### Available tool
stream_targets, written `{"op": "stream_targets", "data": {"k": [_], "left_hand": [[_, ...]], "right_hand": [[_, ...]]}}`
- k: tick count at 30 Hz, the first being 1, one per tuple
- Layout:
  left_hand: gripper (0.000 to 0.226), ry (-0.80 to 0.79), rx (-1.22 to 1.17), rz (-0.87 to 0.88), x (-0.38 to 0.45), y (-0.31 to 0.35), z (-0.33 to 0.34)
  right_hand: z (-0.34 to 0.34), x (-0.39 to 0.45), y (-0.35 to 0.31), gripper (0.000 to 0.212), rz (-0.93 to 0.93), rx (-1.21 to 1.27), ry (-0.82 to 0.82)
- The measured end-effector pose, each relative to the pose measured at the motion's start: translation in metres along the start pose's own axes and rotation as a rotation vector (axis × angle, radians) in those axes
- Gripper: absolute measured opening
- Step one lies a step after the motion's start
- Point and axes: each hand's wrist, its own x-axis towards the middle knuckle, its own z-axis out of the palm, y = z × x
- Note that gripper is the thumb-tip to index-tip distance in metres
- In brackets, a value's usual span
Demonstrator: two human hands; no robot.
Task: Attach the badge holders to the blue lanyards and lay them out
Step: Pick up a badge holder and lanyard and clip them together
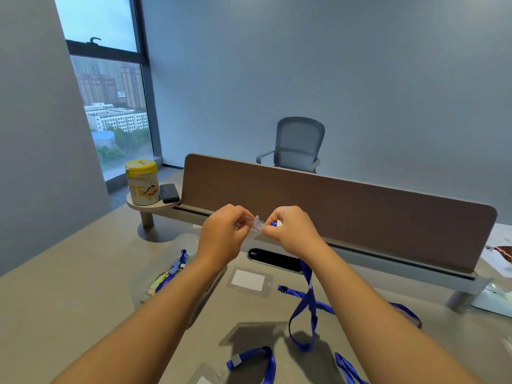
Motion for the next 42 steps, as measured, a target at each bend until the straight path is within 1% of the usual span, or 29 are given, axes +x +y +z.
{"op": "stream_targets", "data": {"k": [1,4,6,8,10,13,17,20,22,25,27,32,36,37,38,40,42], "left_hand": [[0.007,0.001,-0.014,-0.024,-0.001,-0.003,0.003],[0.006,0.011,-0.066,-0.099,-0.008,-0.011,0.012],[0.006,0.021,-0.08,-0.128,-0.014,-0.016,0.018],[0.006,0.028,-0.063,-0.124,-0.019,-0.021,0.025],[0.006,0.017,-0.013,-0.077,-0.022,-0.026,0.03],[0.007,-0.036,0.015,-0.046,-0.028,-0.033,0.036],[0.01,-0.105,0.017,-0.079,-0.042,-0.043,0.055],[0.012,-0.173,0.041,-0.093,-0.06,-0.05,0.075],[0.012,-0.225,0.049,-0.084,-0.073,-0.053,0.09],[0.013,-0.312,0.064,-0.082,-0.092,-0.055,0.11],[0.013,-0.343,0.074,-0.081,-0.102,-0.056,0.119],[0.015,-0.403,0.105,-0.091,-0.109,-0.064,0.131],[0.014,-0.418,0.118,-0.111,-0.113,-0.073,0.136],[0.014,-0.421,0.122,-0.118,-0.114,-0.075,0.137],[0.014,-0.42,0.123,-0.125,-0.115,-0.076,0.138],[0.014,-0.413,0.109,-0.128,-0.116,-0.079,0.14],[0.013,-0.411,0.105,-0.128,-0.118,-0.079,0.14]], "right_hand": [[0.002,0.001,0.002,0.007,-0.008,-0.021,-0.01],[0.01,0.002,0.009,0.014,-0.024,-0.075,-0.045],[0.014,0.003,0.014,0.014,-0.014,-0.083,-0.078],[0.021,0.006,0.022,0.015,0.034,-0.052,-0.131],[0.031,0.007,0.032,0.017,0.103,0.002,-0.172],[0.044,0.006,0.053,0.025,0.184,0.111,-0.12],[0.056,-0.003,0.088,0.019,0.269,0.169,-0.04],[0.067,-0.018,0.118,0.026,0.388,0.237,-0.041],[0.078,-0.031,0.138,0.03,0.454,0.236,-0.057],[0.093,-0.046,0.163,0.026,0.534,0.234,-0.086],[0.104,-0.054,0.176,0.025,0.557,0.219,-0.119],[0.122,-0.066,0.194,0.04,0.519,0.138,-0.27],[0.129,-0.072,0.203,0.07,0.445,-0.062,-0.402],[0.131,-0.074,0.205,0.072,0.426,-0.122,-0.414],[0.132,-0.075,0.205,0.069,0.394,-0.189,-0.414],[0.137,-0.077,0.208,0.056,0.335,-0.281,-0.386],[0.141,-0.078,0.209,0.043,0.347,-0.254,-0.361]]}}
